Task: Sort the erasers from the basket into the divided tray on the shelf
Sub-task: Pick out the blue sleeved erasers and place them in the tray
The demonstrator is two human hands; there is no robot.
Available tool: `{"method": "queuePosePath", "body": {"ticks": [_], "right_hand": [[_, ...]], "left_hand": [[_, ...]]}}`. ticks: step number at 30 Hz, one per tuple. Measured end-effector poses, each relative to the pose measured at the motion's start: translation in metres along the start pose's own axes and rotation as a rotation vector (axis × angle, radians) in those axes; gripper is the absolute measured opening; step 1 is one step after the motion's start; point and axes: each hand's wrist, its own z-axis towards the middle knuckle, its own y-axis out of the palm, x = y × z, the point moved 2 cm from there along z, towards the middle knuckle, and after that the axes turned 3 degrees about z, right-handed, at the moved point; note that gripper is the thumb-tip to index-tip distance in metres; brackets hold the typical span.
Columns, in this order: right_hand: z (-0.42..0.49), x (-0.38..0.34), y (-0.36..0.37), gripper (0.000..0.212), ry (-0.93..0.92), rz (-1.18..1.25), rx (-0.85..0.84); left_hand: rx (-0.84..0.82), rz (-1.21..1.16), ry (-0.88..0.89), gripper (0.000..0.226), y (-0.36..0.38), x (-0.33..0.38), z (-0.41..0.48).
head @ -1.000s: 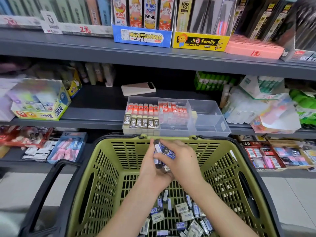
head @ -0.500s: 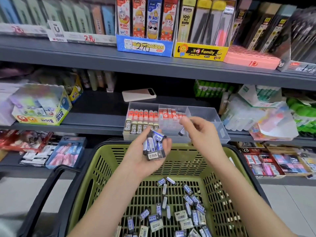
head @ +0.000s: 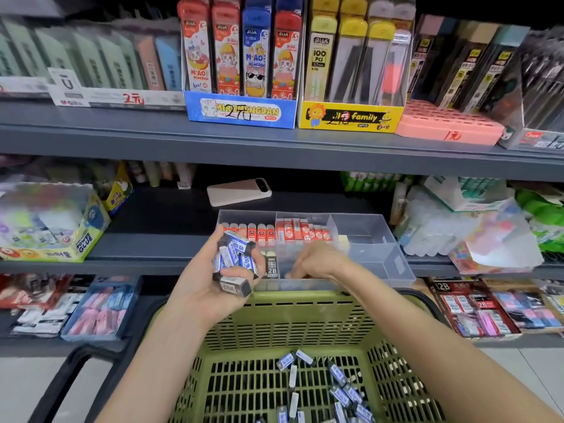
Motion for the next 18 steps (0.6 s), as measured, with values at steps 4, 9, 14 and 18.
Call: {"method": "queuePosePath", "body": {"ticks": [4,9,14,18], "right_hand": [[0.004,0.005,0.0,0.035,-0.011,-0.131,-0.057],[0.0,0.006,-0.004,0.036,-0.087,-0.135,-0.123],[-0.022,-0.012,-0.01,0.039,-0.4,0.171,0.21],[-0.058,-0.029,0.01,0.032,-0.43,0.59,0.067]], "left_hand": [[-0.002,0.004,-0.002,0.032,0.003,0.002,0.009],[-0.021,0.027,0.014,0.03,0.009,0.003,0.017],[-0.058,0.01,0.05,0.03,0.014,0.0,0.022],[-0.033,0.02,0.199,0.034,0.018,-0.002,0.028]]}}
